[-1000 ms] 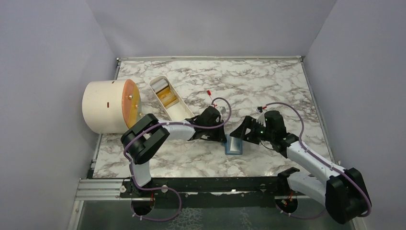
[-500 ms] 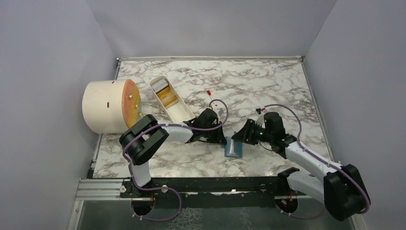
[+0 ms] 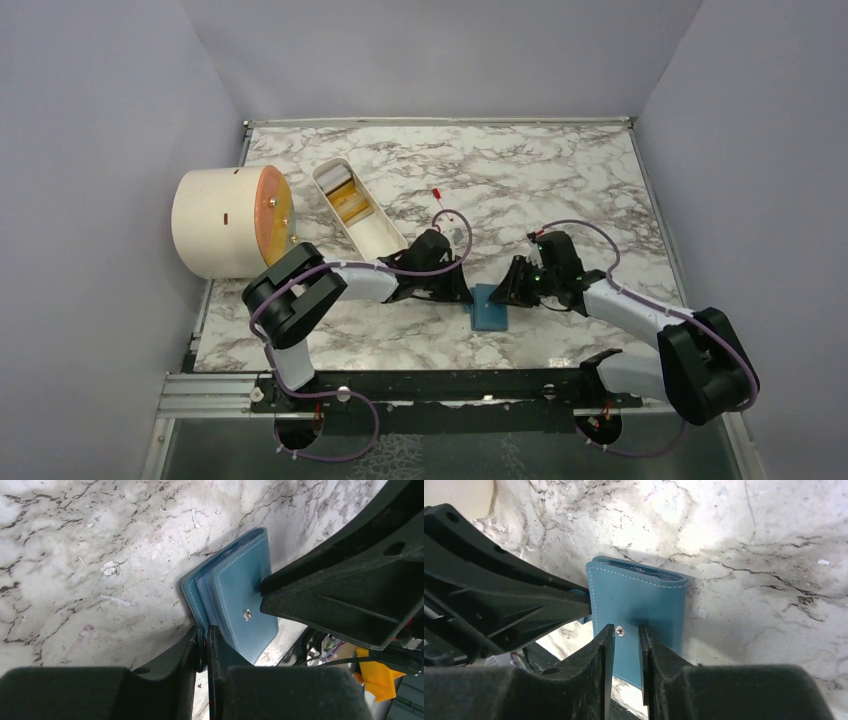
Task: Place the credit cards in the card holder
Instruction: Close the card holder at the center of the board.
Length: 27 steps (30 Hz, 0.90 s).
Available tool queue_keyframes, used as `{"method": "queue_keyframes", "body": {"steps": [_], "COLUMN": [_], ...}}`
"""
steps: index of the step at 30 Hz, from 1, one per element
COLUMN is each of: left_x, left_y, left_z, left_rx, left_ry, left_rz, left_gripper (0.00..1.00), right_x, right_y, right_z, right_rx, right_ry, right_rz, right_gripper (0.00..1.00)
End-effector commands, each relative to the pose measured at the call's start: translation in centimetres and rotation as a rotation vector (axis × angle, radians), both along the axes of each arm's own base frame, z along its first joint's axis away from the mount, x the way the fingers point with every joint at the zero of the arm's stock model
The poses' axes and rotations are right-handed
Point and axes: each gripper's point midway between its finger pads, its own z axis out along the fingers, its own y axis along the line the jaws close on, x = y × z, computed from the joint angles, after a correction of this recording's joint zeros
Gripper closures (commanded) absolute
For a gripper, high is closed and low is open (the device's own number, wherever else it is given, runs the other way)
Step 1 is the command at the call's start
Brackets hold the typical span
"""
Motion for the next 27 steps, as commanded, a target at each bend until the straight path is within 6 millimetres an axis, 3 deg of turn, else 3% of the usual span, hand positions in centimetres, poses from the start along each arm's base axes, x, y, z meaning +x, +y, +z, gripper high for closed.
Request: {"method": "queue_keyframes", "body": {"steps": [1, 10, 15, 20, 27], "left_x": [0.0, -1.1, -1.9, -2.0, -1.3], "left_y": [0.3, -0.2, -1.0, -1.5, -1.4], "left_z": [1.8, 5.1, 5.6, 5.9, 5.5], "left_rx": [-0.045, -0.165, -0.221, -0.249, -0.233], "left_ry": [-0.022, -0.071, -0.064, -0.065, -0.078], "left_rz": [0.004, -0.100, -0.175, -0.195, -0.164], "left_gripper": [0.85, 0.72, 0.73, 0.82, 0.82], "right_x": [-0.2, -0.5, -0.5, -0.5, -0.5], "right_y": [-2.6, -2.0, -1.7, -1.5, -1.3], "right_z": [-2.4, -3.6, -3.9, -4.1, -3.8], "right_rx": [-0.216, -0.288, -0.305, -0.304, -0.299], "right_ry": [0.043, 0.043, 0.043, 0.044, 0.030], "right_rz": [-0.003, 0.025, 0.031, 0.034, 0.040], "right_gripper": [0.75, 0.76, 0.78, 0.78, 0.79]}}
